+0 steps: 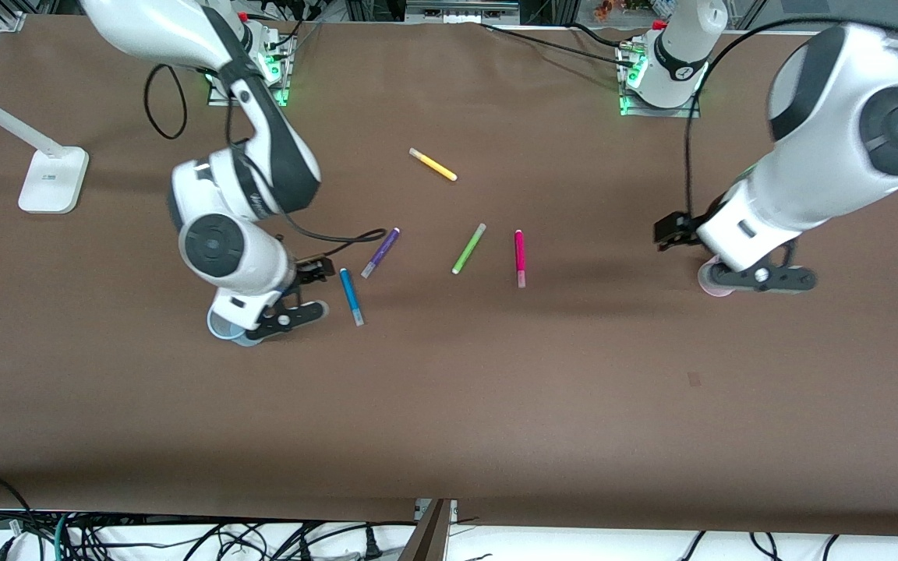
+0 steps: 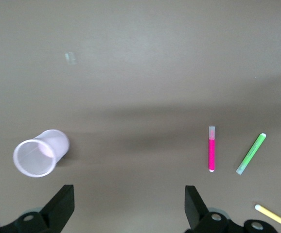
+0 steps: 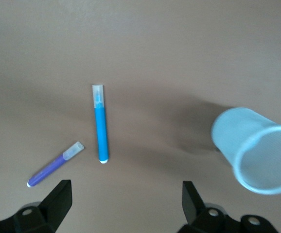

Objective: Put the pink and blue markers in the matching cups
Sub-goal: 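Reach the right gripper to the blue marker while the left gripper reaches the pink marker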

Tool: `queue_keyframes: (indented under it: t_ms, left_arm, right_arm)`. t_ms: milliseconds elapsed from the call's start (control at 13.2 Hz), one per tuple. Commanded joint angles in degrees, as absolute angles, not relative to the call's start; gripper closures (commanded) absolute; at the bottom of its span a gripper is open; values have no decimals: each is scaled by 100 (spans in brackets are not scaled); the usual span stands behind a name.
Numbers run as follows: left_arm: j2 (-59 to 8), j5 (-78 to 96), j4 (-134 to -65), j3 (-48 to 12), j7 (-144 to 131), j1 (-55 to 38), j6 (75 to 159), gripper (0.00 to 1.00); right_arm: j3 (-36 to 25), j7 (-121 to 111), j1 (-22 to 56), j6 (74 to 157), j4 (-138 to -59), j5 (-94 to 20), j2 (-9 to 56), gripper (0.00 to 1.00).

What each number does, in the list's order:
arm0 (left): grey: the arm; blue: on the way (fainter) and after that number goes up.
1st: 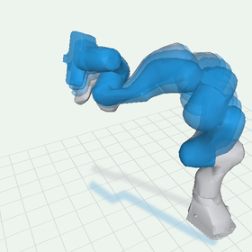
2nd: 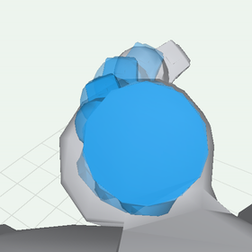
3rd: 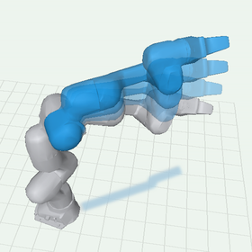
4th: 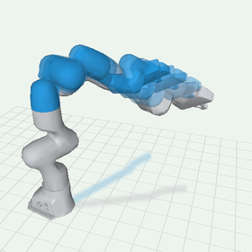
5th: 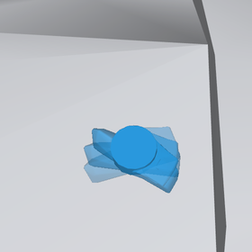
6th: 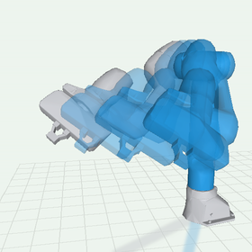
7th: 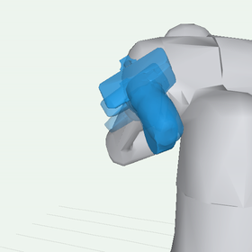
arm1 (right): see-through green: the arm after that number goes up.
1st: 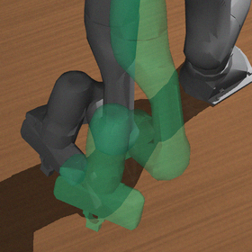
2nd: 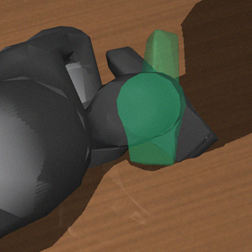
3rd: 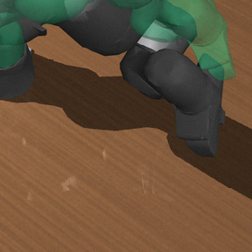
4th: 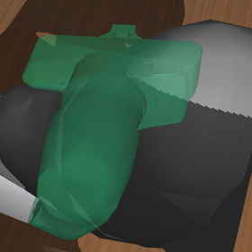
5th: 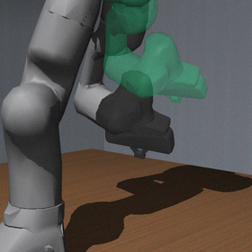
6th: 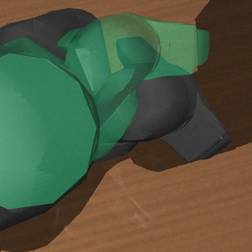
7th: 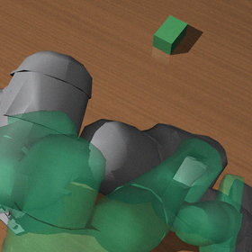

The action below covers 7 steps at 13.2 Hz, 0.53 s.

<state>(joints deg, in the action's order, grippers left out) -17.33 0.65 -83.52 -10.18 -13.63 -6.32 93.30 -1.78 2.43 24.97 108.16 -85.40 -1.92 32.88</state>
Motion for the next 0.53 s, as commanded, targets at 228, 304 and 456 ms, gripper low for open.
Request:
queue_keyframes:
  t_ms: [228, 304, 456]
  left_arm:
    - [-2495, 105, -8235, -984, -1950, -1194, 9623, 0]
    - [-2618, 105, -8235, -984, -2012, -1291, 9676, 0]
    - [-2960, 114, -8253, -984, -2030, -1458, 9869, 0]
  right_arm:
    - [-229, 220, 2575, 11652, -8402, -290, 3963, 0]
    - [-229, 228, 2575, 11837, -8402, -290, 4077, 0]
    - [-228, 237, 2584, 12276, -8411, -308, 4236, 0]
